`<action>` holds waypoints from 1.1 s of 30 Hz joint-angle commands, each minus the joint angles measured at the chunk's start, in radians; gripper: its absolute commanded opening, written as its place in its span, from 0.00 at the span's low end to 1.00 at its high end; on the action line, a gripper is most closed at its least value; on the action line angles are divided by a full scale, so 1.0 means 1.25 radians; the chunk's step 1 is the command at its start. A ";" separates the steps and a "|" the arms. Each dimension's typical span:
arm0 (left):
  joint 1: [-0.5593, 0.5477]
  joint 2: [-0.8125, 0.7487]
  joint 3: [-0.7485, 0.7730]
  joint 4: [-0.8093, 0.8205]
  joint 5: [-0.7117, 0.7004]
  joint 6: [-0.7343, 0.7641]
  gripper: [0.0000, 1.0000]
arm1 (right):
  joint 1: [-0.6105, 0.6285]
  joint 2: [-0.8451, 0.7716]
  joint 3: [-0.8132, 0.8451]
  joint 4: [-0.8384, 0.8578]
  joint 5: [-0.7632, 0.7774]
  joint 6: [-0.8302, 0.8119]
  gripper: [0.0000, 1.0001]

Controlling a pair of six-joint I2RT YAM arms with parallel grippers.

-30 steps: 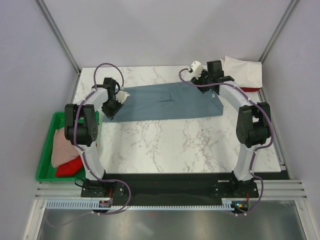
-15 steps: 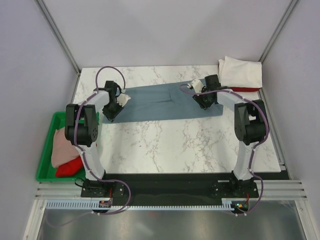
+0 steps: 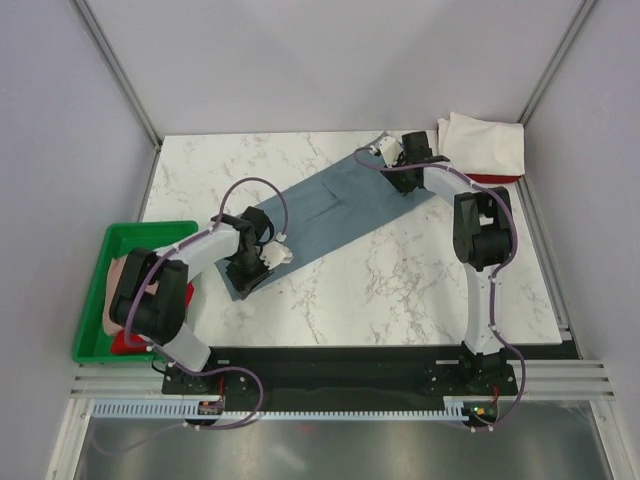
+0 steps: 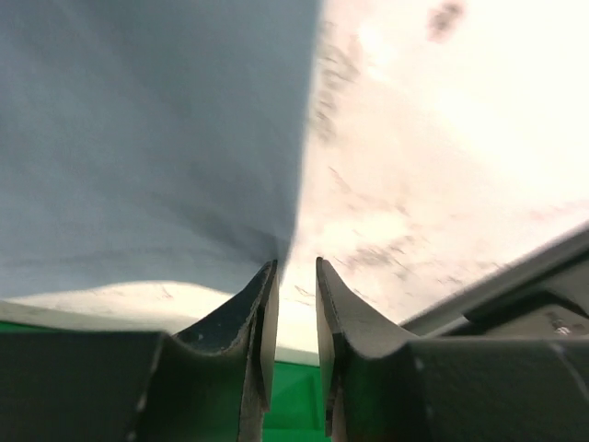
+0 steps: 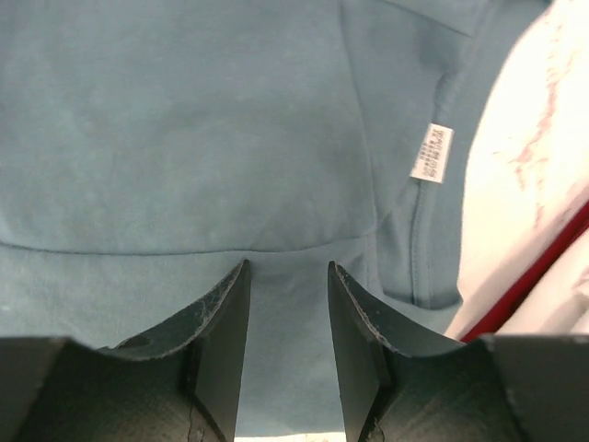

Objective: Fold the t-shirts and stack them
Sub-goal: Fold the tshirt

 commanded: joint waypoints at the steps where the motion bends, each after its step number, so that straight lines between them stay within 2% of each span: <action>1: -0.002 -0.106 0.030 -0.082 0.113 -0.007 0.29 | 0.000 -0.003 0.071 0.005 0.030 0.047 0.47; 4: -0.002 -0.147 0.103 -0.088 0.121 0.022 0.30 | -0.001 -0.082 0.063 0.013 0.032 0.082 0.47; 7: -0.002 -0.128 0.146 -0.076 0.117 0.029 0.30 | 0.007 -0.169 0.015 0.017 0.034 0.124 0.48; 12: -0.002 -0.094 0.079 0.082 0.064 0.057 0.27 | 0.014 -0.245 -0.103 0.018 0.019 0.140 0.48; 17: -0.002 -0.034 0.012 0.199 -0.005 0.056 0.25 | 0.012 -0.196 -0.102 0.019 0.017 0.177 0.47; 24: -0.010 -0.001 -0.083 0.248 -0.006 0.061 0.24 | 0.026 -0.097 -0.050 0.038 0.019 0.179 0.47; 27: -0.044 -0.001 -0.112 0.235 -0.003 0.066 0.24 | 0.024 -0.042 0.000 0.038 0.024 0.176 0.47; 33: -0.241 -0.019 -0.098 0.135 0.084 0.013 0.24 | 0.034 0.076 0.139 0.024 0.021 0.154 0.47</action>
